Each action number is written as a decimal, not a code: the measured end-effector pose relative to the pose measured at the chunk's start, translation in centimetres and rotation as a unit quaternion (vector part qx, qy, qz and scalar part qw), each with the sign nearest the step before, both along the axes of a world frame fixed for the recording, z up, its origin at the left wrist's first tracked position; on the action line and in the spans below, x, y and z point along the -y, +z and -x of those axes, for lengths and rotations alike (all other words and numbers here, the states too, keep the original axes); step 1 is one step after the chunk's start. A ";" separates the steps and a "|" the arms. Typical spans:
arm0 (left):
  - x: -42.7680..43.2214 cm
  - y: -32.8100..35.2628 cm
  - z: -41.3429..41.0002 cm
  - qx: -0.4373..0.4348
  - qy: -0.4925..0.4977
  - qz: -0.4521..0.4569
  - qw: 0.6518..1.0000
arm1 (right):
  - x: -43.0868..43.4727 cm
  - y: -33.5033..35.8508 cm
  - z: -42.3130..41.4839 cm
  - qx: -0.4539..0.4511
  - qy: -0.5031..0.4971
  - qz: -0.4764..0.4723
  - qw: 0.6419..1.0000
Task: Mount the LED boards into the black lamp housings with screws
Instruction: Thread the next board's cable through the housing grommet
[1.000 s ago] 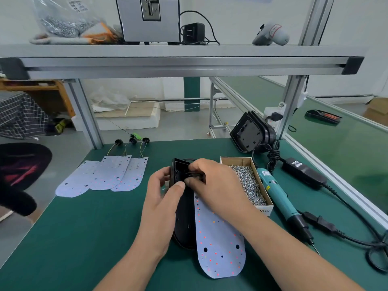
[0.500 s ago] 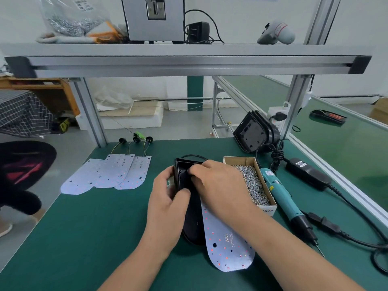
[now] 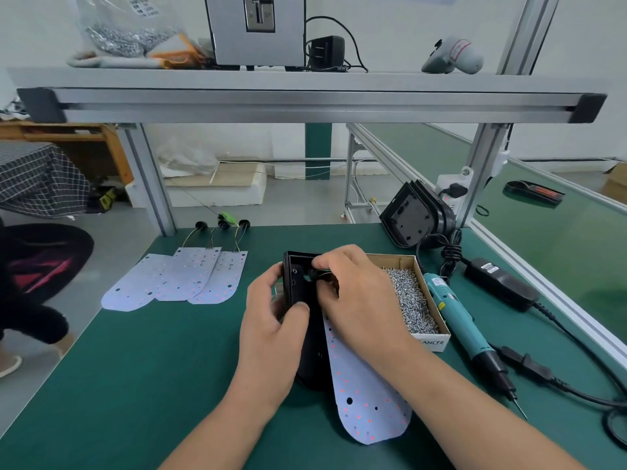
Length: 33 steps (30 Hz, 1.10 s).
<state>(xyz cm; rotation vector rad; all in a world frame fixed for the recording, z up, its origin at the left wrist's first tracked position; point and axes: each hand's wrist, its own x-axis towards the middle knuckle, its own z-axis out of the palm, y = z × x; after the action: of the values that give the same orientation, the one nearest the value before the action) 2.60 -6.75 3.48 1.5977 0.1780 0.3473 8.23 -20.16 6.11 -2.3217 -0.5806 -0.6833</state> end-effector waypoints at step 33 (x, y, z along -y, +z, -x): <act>0.7 0.1 0.3 0.131 0.016 -0.073 0.989 | -0.1 0.0 0.0 -0.048 -0.007 -0.088 0.995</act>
<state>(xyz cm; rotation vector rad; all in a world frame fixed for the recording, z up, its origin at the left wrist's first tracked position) 2.33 -7.49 3.54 1.6767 -0.0250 0.6028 8.25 -20.09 6.14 -2.1832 -0.4426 -0.5997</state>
